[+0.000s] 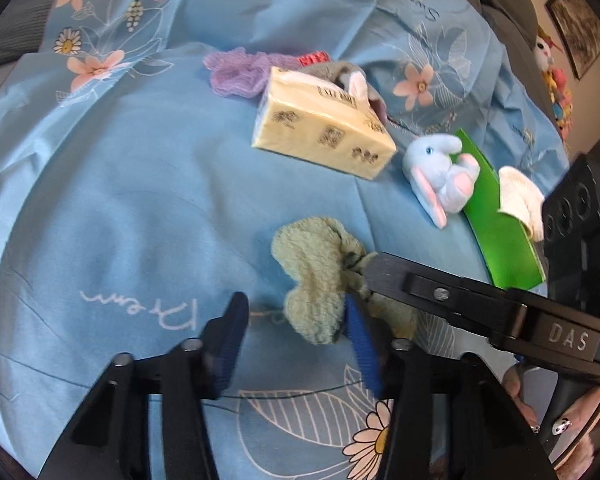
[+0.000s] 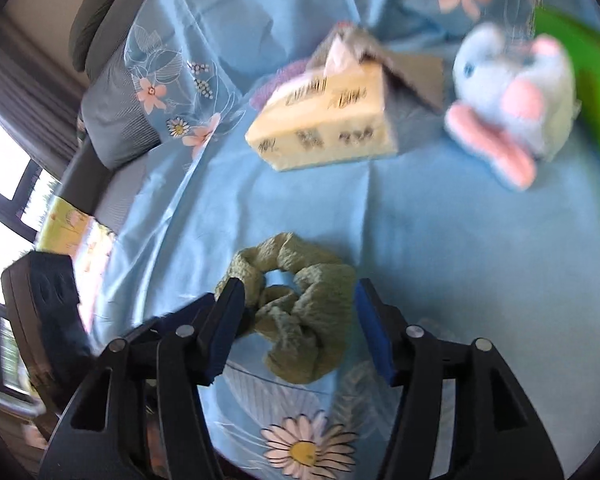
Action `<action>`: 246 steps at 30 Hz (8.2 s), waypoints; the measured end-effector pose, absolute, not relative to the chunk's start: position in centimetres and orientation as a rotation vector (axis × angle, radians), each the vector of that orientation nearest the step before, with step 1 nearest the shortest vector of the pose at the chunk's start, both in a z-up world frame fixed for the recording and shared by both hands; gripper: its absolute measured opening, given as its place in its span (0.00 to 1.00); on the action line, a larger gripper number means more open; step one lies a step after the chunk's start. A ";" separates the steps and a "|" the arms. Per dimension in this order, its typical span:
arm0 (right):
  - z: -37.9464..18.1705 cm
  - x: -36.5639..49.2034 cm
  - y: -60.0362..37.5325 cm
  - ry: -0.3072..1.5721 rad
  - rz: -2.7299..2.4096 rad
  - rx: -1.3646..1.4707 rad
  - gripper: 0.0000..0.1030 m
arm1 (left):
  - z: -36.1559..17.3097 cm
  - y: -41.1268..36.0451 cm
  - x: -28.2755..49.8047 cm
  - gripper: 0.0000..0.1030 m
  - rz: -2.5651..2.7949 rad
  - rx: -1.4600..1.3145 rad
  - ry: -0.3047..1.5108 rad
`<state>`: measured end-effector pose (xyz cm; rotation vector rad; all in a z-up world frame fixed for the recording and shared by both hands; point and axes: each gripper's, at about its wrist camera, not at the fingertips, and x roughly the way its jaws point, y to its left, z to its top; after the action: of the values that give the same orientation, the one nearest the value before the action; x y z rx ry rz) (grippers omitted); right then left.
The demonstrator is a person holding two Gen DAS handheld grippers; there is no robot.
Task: Organize soft objects
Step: 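Grasp the green scrunchie with the right gripper and lift it, then carry the green scrunchie into the green box and release it, then move the right gripper back to the purple mesh bath puff, then grasp the purple mesh bath puff with the right gripper and lift, then carry the purple bath puff into the green box and release it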
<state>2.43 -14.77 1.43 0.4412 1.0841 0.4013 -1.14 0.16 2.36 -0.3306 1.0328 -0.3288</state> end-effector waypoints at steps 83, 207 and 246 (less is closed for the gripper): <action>8.2 -4.4 -45.9 0.574 -0.368 0.727 0.60 | 10.0 -34.4 3.3 0.74 -0.893 0.056 0.902; 2.2 2.9 -11.7 1.124 0.499 0.432 0.18 | 4.2 0.9 -0.5 0.33 -0.314 -0.311 1.040; 9.4 4.9 -43.9 0.582 -0.102 0.786 0.16 | 11.1 -30.8 12.8 0.33 -0.677 -0.093 0.838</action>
<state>4.88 -43.90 9.35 0.7858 0.5818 -0.1021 12.81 -30.77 11.10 -0.0928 0.8385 -0.6771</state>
